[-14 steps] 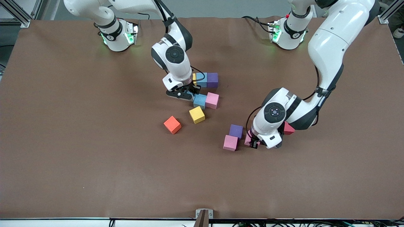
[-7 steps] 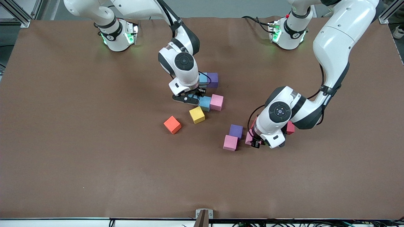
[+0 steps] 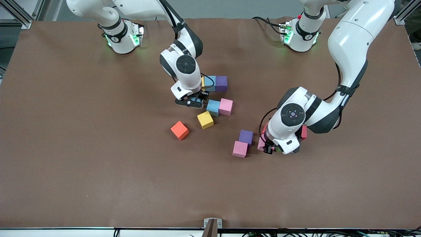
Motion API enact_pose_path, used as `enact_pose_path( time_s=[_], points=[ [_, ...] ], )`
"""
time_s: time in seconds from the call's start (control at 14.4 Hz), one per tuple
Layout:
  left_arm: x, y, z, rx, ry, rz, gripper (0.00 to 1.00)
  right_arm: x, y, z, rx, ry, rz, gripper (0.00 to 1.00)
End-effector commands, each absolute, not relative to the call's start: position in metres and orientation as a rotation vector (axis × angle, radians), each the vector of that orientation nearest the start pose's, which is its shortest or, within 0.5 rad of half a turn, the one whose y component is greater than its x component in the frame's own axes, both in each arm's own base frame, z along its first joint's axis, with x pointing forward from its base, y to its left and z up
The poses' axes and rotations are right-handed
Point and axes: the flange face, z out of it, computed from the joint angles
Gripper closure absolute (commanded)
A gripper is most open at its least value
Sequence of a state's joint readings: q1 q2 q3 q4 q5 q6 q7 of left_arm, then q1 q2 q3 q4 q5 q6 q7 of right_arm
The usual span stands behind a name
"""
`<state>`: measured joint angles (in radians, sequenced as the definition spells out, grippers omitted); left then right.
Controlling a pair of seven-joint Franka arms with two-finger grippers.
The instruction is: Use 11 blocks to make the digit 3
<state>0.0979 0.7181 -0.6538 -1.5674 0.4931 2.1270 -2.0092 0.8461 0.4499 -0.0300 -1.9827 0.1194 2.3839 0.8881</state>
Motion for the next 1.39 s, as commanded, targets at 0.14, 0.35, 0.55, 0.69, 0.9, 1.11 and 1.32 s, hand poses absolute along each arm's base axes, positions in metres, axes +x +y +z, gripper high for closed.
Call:
enact_pose_path(
  time_s=[0.14, 0.35, 0.55, 0.69, 0.9, 1.11, 1.32],
  points=[
    [0.638, -0.285, 0.299, -2.499, -1.915, -0.027, 0.7, 0.399, 0.442, 0.237, -3.116, 0.108, 0.119, 1.0],
    [0.638, -0.284, 0.298, -2.497, -1.916, -0.028, 0.7, 0.399, 0.443, 0.236, -3.108, 0.036, 0.101, 1.0],
    [0.639, -0.283, 0.299, -2.496, -1.918, -0.03, 0.7, 0.389, 0.445, 0.228, -3.103, -0.023, 0.083, 1.0],
    [0.639, -0.283, 0.3, -2.497, -1.919, -0.032, 0.7, 0.384, 0.446, 0.224, -3.106, -0.045, 0.074, 1.0],
    [0.638, -0.284, 0.3, -2.498, -1.915, -0.033, 0.7, 0.382, 0.448, 0.224, -3.108, -0.054, 0.075, 1.0],
    [0.638, -0.283, 0.299, -2.495, -1.915, -0.034, 0.7, 0.379, 0.45, 0.223, -3.109, -0.066, 0.076, 1.0],
    [0.639, -0.282, 0.299, -2.493, -1.917, -0.034, 0.7, 0.379, 0.45, 0.221, -3.113, -0.077, 0.07, 1.0]
  ],
)
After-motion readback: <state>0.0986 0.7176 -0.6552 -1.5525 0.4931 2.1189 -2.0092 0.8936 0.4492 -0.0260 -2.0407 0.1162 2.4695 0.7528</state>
